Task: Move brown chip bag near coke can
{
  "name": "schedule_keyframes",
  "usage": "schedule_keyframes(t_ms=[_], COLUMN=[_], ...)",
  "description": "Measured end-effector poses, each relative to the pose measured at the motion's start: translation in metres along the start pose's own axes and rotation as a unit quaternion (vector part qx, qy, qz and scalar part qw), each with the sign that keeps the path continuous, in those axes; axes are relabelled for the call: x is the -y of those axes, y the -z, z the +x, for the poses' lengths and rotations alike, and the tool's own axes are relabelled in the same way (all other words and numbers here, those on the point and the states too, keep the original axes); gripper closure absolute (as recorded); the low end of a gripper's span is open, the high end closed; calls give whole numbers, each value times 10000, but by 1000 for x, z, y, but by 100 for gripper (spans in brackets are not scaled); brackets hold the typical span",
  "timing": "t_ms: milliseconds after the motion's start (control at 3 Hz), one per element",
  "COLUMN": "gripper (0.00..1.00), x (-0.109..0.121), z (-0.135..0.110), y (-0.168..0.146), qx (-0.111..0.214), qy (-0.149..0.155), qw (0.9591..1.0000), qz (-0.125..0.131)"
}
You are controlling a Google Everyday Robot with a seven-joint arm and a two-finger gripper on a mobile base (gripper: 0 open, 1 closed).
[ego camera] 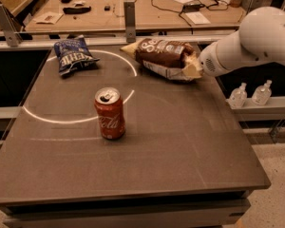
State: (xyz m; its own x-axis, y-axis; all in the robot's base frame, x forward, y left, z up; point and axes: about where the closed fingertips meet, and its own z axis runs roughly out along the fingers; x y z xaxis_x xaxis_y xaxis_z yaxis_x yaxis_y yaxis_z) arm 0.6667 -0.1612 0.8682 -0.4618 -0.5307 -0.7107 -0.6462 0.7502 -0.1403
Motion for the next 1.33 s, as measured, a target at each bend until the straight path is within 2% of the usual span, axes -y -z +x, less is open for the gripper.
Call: schedule_keyframes(t_ms=[333,1000,1333], gripper=[100,100,100], x=[-20,-69,-70], z=[1,8,8], y=[41,108,108], qx=[102,229,229], qy=[172,277,277], qw=[9996,9956,9956], qz=[-218,-861,-862])
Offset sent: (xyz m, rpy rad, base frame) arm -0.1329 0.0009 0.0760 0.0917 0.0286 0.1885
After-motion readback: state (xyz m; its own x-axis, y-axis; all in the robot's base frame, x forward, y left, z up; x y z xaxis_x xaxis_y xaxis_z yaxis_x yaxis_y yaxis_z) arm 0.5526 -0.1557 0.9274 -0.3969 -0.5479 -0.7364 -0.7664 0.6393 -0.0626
